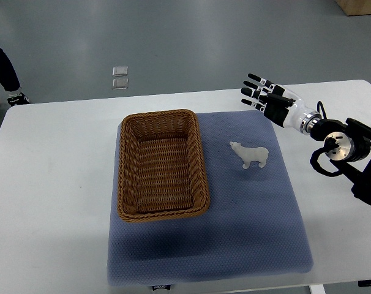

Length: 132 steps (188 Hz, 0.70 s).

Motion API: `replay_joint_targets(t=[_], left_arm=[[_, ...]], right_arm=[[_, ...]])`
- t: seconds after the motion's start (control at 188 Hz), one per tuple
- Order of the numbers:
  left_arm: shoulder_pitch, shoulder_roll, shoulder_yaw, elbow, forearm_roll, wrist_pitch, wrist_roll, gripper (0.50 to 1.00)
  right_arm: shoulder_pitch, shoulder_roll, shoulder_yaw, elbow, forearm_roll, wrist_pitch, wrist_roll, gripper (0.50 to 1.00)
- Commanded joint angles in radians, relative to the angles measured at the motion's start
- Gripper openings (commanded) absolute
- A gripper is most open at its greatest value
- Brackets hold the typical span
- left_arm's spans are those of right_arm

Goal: Place white bear in brown basket with right hand

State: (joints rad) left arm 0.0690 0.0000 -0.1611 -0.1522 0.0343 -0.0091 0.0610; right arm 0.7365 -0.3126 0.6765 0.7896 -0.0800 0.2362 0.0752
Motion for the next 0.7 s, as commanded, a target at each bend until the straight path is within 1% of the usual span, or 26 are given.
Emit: replay_joint_targets(t=[0.0, 0.372, 0.537, 0.696], left_arm=[[0.000, 0.000, 0.000, 0.000, -0.001, 0.000, 0.000, 1.000], [-0.002, 0.000, 0.000, -0.001, 0.001, 0.000, 0.000, 1.000], [-0.002, 0.000, 0.000, -0.001, -0.001, 0.000, 0.000, 1.000], [-0.002, 0.000, 0.000, -0.001, 0.001, 0.000, 0.000, 1.000]], right_arm=[[0.001, 0.001, 0.000, 0.000, 0.000, 0.000, 0.000, 0.930], [0.001, 0.003, 0.000, 0.002, -0.052, 0.005, 0.002, 0.930], [0.003, -0.005, 0.002, 0.005, -0.187, -0.001, 0.008, 0.930], [0.017, -0.028, 0.000, 0.007, -0.242, 0.000, 0.008, 0.928]])
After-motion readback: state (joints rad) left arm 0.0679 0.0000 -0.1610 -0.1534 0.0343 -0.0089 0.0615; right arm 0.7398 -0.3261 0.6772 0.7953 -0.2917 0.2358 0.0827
